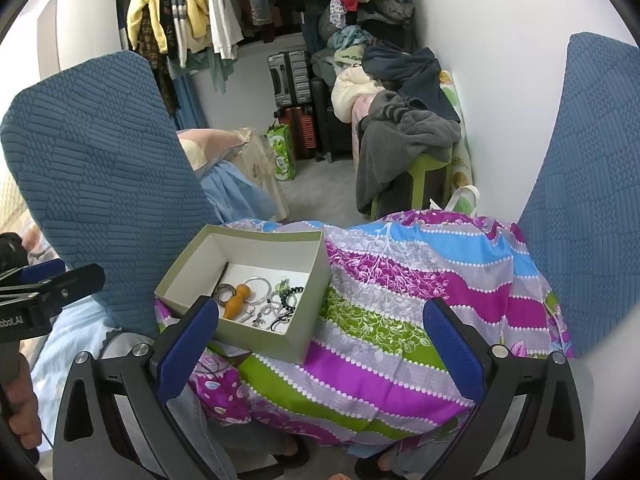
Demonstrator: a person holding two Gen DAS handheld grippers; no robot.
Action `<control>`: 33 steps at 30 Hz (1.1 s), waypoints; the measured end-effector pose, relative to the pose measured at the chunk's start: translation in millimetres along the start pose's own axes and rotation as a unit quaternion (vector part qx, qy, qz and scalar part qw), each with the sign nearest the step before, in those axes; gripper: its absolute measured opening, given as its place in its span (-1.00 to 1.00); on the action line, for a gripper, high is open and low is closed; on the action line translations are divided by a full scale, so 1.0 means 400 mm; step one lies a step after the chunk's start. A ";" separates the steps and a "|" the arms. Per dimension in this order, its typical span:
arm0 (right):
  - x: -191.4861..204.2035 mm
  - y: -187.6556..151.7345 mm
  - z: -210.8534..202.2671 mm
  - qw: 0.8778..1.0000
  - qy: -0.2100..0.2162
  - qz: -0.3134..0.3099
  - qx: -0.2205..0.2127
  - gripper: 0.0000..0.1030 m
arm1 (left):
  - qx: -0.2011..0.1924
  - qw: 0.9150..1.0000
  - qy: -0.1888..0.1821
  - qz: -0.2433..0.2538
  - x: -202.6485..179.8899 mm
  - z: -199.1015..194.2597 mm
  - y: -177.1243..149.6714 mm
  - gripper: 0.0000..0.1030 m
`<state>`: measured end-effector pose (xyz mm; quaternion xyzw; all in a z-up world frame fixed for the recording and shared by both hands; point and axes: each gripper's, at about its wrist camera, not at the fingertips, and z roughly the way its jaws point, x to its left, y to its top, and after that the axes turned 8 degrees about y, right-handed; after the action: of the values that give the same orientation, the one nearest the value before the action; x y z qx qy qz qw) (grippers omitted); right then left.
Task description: Organize jewelry
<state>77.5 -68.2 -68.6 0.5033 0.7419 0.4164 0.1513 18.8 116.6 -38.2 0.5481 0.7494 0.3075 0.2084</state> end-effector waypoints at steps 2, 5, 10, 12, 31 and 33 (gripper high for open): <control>-0.001 0.000 0.000 1.000 0.000 0.001 0.000 1.00 | -0.001 1.000 0.003 0.001 -0.001 0.000 0.000 0.99; 0.003 0.000 0.000 1.000 0.000 0.002 0.000 1.00 | -0.001 1.000 0.004 -0.001 0.002 0.000 -0.001 0.99; 0.002 -0.001 0.000 1.000 0.000 0.003 -0.001 1.00 | 0.002 1.000 0.004 -0.004 0.008 0.001 -0.002 0.99; 0.004 0.001 -0.002 1.000 -0.003 0.004 -0.003 1.00 | 0.004 1.000 0.003 -0.002 0.006 0.002 -0.001 0.99; -0.004 0.009 -0.013 1.000 -0.014 0.014 -0.017 1.00 | 0.002 1.000 0.008 -0.001 -0.001 0.002 0.005 0.99; -0.004 0.010 -0.016 1.000 -0.018 0.012 -0.020 1.00 | 0.003 1.000 0.008 -0.003 0.001 0.003 0.004 0.99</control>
<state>76.5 -72.0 -62.1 0.5166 0.7243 0.4240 0.1694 20.7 117.7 -37.9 0.5439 0.7536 0.3094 0.2015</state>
